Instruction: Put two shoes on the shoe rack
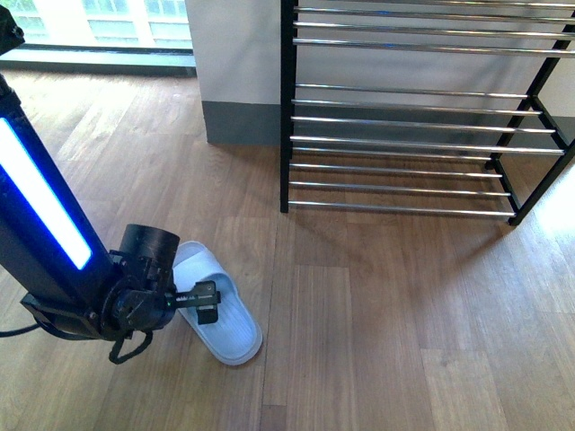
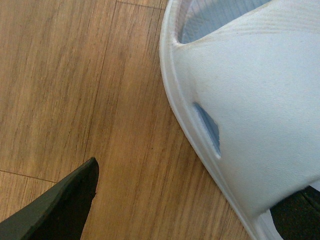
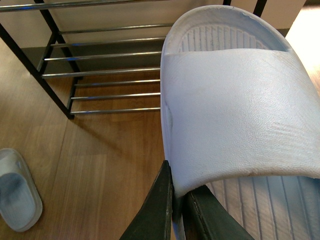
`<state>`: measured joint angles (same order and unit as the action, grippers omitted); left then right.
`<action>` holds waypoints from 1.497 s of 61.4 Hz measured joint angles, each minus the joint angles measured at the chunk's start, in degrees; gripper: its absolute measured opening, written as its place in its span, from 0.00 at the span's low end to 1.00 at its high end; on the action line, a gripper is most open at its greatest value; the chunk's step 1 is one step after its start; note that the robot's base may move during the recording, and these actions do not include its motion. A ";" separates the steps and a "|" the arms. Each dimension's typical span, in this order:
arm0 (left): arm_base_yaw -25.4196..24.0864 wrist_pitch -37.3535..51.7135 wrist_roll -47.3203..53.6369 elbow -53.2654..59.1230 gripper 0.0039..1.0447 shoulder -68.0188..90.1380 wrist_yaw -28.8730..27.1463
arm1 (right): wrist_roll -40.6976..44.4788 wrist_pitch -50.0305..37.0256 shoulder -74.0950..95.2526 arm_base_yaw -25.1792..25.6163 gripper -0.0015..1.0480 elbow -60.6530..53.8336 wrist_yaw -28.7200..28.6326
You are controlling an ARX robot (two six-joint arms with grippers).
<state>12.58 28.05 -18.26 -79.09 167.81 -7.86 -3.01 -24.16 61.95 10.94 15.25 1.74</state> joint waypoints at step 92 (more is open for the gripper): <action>1.46 4.39 5.16 11.06 0.01 -14.03 -3.98 | 0.00 0.00 0.00 0.00 0.02 0.00 0.00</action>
<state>14.04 32.45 -13.10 -68.03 153.77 -11.84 -3.01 -24.16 61.95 10.94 15.25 1.74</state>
